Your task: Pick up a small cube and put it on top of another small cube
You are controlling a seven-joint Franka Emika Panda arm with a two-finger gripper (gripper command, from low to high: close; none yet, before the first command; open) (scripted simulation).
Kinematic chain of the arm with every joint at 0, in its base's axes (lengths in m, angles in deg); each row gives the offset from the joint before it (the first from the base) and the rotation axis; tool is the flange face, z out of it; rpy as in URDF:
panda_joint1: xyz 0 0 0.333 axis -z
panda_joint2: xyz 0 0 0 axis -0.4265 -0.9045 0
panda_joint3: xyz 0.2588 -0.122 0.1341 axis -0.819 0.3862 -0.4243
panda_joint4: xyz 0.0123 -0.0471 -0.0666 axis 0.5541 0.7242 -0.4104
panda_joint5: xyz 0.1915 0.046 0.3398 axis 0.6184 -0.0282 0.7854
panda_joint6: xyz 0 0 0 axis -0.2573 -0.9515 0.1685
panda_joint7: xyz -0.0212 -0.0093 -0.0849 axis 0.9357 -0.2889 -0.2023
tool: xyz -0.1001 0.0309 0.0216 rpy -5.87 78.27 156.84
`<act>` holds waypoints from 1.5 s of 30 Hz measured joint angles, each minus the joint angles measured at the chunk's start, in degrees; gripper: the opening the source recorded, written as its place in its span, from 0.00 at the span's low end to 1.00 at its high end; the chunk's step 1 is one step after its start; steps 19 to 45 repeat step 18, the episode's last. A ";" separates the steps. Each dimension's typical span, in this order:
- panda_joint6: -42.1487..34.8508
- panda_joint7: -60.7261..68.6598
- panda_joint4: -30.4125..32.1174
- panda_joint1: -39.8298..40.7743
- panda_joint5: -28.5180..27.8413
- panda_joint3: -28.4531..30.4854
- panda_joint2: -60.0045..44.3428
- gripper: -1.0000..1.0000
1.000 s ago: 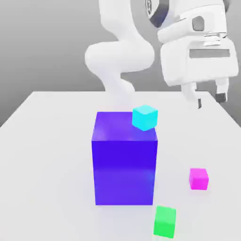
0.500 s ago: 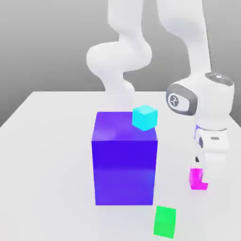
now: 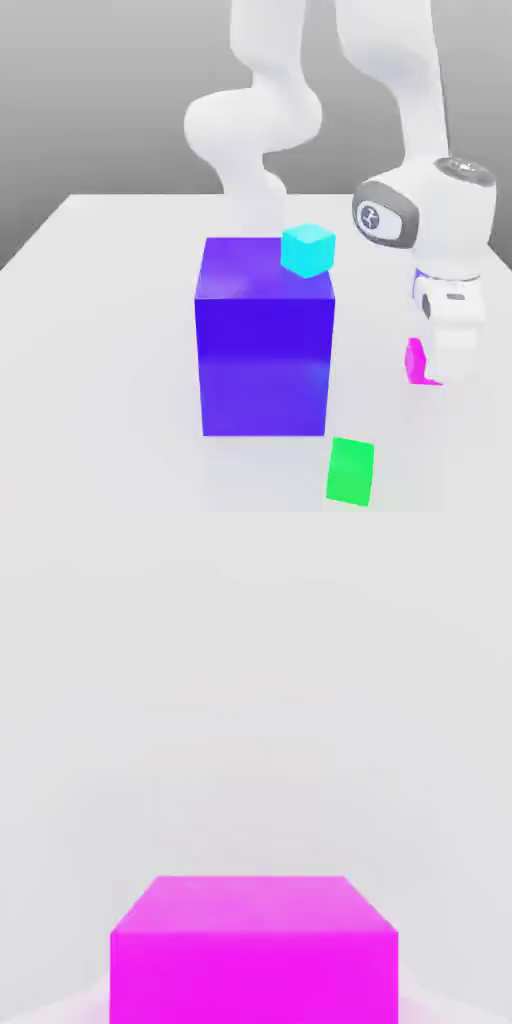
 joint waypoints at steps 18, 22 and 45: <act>-5.70 14.65 -15.36 16.03 4.02 8.14 -9.65 1.00; -5.70 14.65 -15.36 16.03 4.02 8.14 -9.65 1.00; -5.70 14.65 -15.36 16.03 4.02 8.14 -9.65 1.00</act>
